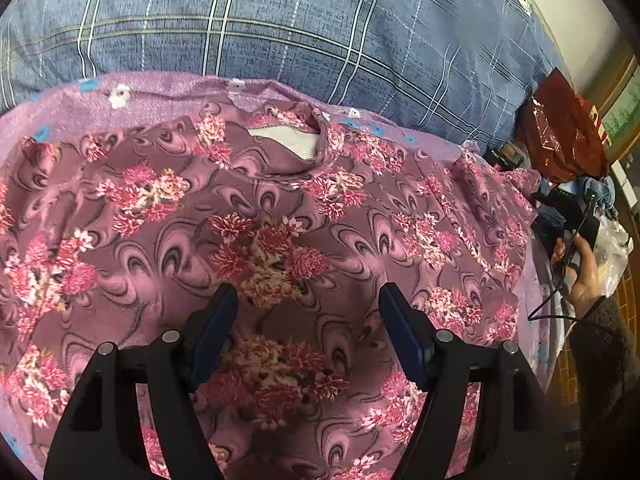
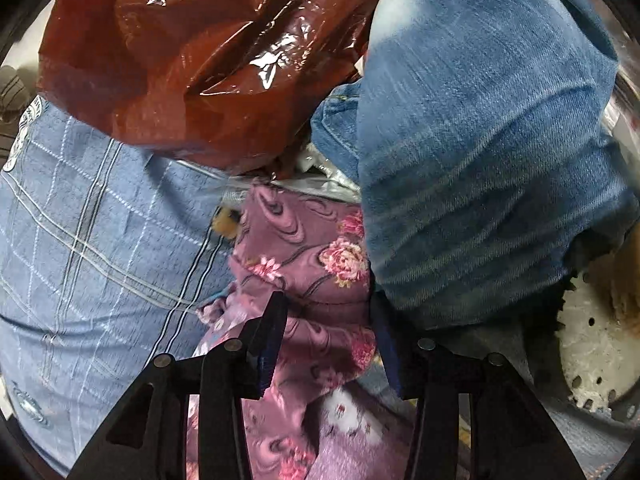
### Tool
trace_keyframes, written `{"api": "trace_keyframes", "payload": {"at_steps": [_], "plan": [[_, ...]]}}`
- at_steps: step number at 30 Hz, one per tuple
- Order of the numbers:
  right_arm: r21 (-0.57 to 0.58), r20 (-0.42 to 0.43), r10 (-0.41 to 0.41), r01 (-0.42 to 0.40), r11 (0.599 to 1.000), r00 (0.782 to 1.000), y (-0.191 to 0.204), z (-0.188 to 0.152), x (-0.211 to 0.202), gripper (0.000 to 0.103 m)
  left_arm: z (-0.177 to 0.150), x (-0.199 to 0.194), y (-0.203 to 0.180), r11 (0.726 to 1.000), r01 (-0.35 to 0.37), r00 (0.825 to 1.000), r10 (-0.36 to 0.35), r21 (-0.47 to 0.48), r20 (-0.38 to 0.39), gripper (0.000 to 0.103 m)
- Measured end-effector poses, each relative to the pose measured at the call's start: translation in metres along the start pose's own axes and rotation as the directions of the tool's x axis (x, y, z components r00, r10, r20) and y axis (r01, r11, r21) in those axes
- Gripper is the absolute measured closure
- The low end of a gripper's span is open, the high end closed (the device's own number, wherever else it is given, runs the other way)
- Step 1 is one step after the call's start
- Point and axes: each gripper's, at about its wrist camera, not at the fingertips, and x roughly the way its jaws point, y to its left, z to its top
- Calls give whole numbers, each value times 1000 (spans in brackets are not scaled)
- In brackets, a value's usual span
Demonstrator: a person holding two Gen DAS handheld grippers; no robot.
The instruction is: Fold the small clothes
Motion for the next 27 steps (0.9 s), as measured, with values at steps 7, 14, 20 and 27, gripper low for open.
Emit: {"api": "trace_keyframes", "payload": {"at_steps": [7, 14, 20, 27], "plan": [[-122, 75, 127, -117, 986, 989, 20, -7, -42, 95, 1, 8, 13, 1000, -25, 1000, 25, -15, -12, 30], [-335, -12, 249, -239, 911, 968, 87, -62, -76, 95, 4, 6, 26, 999, 9, 999, -10, -44, -30, 30], [-442, -204, 335, -392, 807, 920, 157, -151, -81, 95, 7, -2, 42, 995, 40, 998, -44, -95, -39, 30], [-494, -448, 356, -559, 666, 820, 228, -271, -85, 95, 11, -18, 68, 979, 91, 995, -94, -180, -9, 30]]}}
